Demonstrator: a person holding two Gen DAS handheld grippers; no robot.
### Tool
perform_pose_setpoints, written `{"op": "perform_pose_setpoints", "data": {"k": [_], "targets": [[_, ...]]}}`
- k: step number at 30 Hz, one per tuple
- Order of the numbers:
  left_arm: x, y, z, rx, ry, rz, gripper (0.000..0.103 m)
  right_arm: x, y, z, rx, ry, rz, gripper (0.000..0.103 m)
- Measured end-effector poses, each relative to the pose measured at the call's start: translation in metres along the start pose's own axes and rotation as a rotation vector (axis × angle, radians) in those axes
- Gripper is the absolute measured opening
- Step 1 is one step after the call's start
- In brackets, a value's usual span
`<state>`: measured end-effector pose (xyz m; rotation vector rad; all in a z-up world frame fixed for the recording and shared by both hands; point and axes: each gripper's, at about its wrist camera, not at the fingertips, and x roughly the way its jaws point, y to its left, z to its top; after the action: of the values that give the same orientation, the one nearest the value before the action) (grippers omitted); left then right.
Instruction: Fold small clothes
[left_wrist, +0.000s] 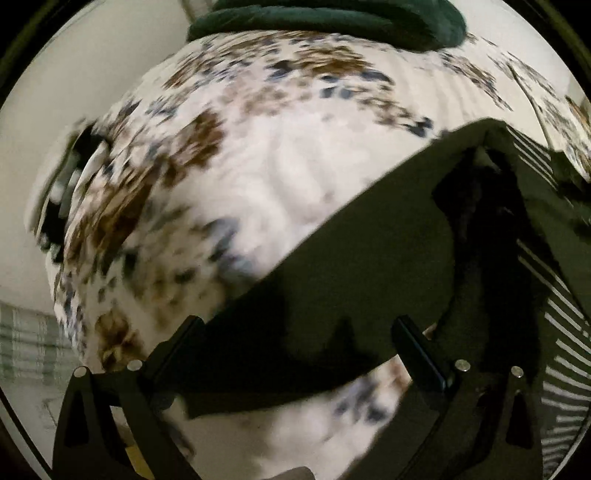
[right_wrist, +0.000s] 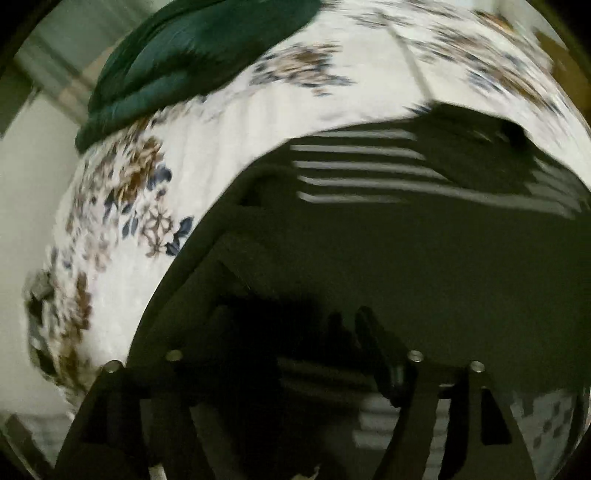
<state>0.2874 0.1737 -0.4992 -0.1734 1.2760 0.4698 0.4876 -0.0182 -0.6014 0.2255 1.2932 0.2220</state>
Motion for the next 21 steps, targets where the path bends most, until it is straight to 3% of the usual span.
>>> {"op": "perform_pose_setpoints", "data": {"k": [5,11,17,18,21], "targets": [[-0.004,0.071,-0.020,-0.141,0.087,-0.029,0.103,-0.034,-0.049,-0.046,0.136,0.051,0.000,0.077],[0.033,0.148,-0.052,-0.312,0.162,-0.016,0.103,-0.031,-0.093,-0.093,0.249,0.120,-0.056,0.077],[0.082,0.155,-0.057,-0.322,0.193,-0.129,0.091,-0.018,-0.113,-0.119,0.301,0.193,-0.098,0.077],[0.087,0.150,-0.055,-0.317,0.192,-0.147,0.085,-0.016,-0.112,-0.120,0.290,0.200,-0.104,0.077],[0.094,0.135,-0.048,-0.307,0.177,-0.213,0.049,-0.011,-0.103,-0.121,0.248,0.216,-0.120,0.077]]}}
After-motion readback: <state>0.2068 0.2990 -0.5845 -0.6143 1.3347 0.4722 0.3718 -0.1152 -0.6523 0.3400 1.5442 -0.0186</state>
